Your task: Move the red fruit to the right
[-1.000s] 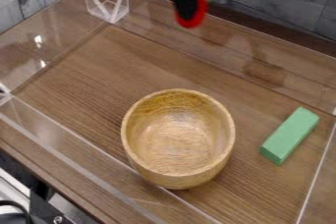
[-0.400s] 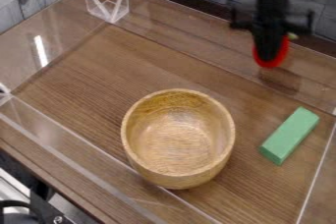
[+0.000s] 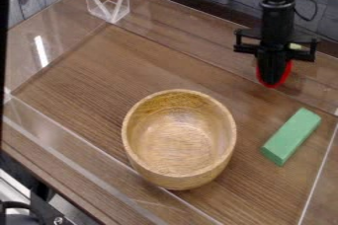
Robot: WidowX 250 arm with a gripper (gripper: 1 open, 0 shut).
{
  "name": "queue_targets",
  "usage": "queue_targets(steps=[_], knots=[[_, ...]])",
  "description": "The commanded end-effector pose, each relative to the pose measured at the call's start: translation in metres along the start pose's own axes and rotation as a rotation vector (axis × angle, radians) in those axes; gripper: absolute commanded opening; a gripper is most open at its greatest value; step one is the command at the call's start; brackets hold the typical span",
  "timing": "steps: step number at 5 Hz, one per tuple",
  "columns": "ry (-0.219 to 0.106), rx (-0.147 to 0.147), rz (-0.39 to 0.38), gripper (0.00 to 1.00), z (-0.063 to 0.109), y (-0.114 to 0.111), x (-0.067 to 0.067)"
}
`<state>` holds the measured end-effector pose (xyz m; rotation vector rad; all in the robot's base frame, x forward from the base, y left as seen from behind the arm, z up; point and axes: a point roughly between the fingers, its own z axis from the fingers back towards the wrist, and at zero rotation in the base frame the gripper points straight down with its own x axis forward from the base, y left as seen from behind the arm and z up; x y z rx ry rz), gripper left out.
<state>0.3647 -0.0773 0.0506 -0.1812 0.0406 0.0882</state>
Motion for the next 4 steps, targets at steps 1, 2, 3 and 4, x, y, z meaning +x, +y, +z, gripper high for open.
queue_targets(steps=[1,2,3,4], knots=[[-0.036,-0.01,-0.034,0.0,0.0058,-0.0031,0.0041],[-0.028,-0.016,-0.057,0.0,0.0018,-0.0021,0.0024],[-0.023,-0.021,-0.076,1.0,-0.0015,-0.0009,0.0012],[-0.029,-0.032,-0.088,1.0,0.0001,-0.0002,-0.0009]])
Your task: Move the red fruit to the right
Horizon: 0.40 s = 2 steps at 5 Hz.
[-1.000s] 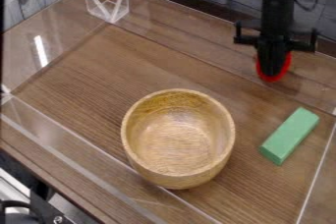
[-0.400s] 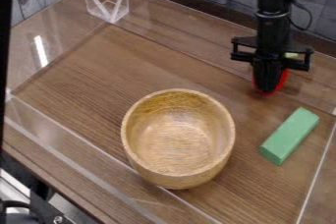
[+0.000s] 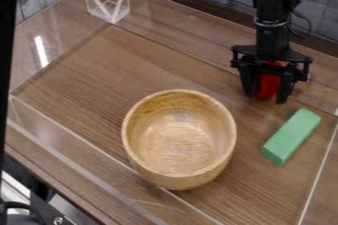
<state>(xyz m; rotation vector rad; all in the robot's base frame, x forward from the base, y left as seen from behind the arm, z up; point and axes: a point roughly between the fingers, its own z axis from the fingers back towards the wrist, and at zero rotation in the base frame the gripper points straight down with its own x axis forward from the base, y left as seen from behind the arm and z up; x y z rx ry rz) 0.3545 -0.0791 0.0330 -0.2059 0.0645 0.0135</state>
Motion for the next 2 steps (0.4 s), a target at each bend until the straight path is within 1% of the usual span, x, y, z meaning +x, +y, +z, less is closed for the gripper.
queue_targets(steps=[1,2], knots=[[-0.083,-0.027,-0.019,1.0,0.026,-0.003,0.005],[-0.116,-0.044,-0.031,1.0,0.04,-0.004,0.002]])
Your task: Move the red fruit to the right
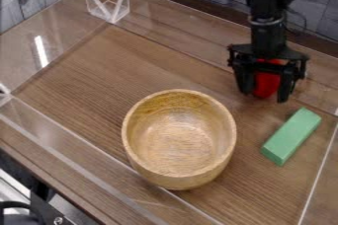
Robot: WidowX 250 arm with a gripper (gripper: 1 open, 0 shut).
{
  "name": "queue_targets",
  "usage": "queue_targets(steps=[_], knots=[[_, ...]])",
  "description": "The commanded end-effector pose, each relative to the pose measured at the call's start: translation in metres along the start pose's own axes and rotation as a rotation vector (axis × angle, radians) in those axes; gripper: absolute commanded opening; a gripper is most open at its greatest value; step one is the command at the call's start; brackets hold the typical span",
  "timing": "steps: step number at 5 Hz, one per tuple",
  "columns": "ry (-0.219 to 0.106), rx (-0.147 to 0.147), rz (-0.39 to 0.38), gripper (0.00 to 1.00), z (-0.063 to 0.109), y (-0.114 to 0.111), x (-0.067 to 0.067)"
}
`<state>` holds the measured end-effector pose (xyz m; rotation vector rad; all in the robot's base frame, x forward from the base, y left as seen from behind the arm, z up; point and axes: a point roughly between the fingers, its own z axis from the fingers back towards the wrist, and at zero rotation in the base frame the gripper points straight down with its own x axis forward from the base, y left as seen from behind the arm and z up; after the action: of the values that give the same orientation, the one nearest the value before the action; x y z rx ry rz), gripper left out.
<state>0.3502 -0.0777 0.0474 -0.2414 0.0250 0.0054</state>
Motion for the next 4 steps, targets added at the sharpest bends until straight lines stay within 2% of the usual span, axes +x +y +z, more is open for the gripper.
queue_targets(steps=[1,2,3,4], knots=[[-0.107,-0.022,-0.025,1.0,0.035,-0.004,0.007],[-0.124,-0.026,-0.025,1.0,0.038,-0.004,0.008],[-0.155,-0.042,-0.015,1.0,0.057,-0.001,0.006],[-0.214,-0.055,0.015,1.0,0.092,0.011,0.003]])
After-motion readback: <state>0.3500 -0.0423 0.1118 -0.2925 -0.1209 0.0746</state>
